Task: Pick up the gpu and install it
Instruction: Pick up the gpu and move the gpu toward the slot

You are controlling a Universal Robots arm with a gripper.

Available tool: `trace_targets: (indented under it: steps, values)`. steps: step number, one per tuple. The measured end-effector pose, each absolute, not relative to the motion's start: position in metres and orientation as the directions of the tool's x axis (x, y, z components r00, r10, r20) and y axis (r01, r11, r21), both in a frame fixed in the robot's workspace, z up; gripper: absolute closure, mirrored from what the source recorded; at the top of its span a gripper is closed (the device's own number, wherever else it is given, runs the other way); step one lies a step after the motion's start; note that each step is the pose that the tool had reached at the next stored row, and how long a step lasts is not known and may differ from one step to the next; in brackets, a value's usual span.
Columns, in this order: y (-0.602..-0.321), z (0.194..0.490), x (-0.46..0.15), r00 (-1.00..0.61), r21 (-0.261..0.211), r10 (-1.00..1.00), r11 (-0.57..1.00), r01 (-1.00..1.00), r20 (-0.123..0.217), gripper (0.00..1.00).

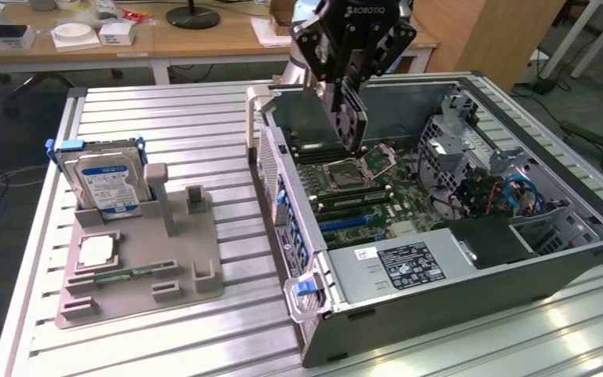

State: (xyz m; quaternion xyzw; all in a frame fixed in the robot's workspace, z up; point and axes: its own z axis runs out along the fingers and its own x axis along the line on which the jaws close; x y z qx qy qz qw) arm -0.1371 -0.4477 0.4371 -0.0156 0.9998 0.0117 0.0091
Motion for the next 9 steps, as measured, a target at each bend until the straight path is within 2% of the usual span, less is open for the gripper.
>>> trace_targets:
  steps: [9]
  values:
    - [-0.4477, 0.4371, -0.1263, -0.999, 0.023, -0.032, 0.999, -0.033, -0.019, 0.73]
